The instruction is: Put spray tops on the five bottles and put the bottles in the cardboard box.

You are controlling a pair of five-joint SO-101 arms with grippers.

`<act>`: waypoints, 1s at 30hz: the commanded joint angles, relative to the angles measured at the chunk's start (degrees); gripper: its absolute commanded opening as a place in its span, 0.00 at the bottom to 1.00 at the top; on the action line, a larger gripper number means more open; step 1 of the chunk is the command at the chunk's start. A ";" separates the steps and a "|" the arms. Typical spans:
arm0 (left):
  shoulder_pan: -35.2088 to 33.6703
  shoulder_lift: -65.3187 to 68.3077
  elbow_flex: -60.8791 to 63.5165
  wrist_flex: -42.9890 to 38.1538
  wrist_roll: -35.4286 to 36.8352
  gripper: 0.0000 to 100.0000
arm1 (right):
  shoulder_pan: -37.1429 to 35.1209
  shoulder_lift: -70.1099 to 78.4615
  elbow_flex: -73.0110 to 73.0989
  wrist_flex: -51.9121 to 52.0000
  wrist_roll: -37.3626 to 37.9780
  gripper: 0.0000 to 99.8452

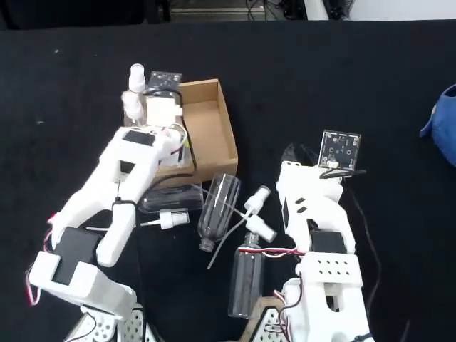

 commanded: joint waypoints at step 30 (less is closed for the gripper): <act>2.24 -1.05 -17.19 21.19 0.00 0.03 | -1.23 -1.89 -0.57 -1.49 0.26 0.05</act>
